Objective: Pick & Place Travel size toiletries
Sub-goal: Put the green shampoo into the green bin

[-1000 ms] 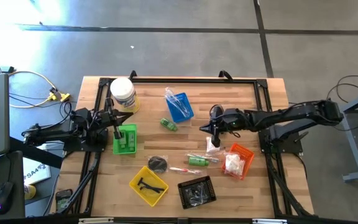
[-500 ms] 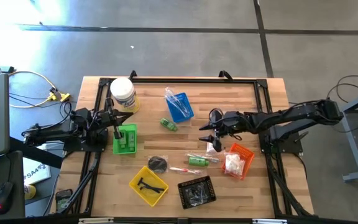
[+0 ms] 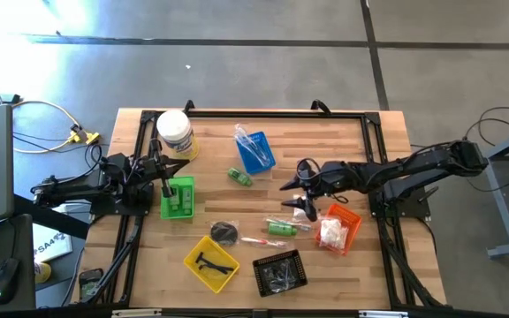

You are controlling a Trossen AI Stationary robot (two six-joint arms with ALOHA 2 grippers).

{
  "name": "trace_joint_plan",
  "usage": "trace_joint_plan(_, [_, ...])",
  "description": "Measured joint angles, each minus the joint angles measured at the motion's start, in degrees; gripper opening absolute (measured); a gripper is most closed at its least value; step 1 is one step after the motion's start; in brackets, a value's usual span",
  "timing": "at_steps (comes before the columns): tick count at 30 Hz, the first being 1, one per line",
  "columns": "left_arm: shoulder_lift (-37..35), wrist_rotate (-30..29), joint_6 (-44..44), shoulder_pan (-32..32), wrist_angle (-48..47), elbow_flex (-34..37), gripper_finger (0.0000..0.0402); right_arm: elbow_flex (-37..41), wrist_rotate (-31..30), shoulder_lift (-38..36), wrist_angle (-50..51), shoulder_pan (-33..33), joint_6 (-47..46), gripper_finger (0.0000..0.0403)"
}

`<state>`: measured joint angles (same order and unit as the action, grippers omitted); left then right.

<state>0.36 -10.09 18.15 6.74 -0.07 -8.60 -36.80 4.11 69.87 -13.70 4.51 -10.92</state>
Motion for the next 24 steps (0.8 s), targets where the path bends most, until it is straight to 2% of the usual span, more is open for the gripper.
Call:
trace_joint_plan(6, [0.0, 0.0, 0.0, 0.0, 0.1, 0.0, 0.0000, 0.0, 0.7, 1.8, -4.0, 0.0, -2.0, 0.0227])
trace_joint_plan(15, [0.0, 0.0, 0.0, 0.0, 0.6, 0.0, 0.0000, -2.4, 4.5, 11.8, -5.5, 0.0, -4.4, 0.0227])
trace_joint_plan(24, [0.0, 0.0, 0.0, 0.0, 0.6, 0.0, 0.0000, -12.0, 6.4, 20.4, 4.8, 0.0, -3.8, 0.0227])
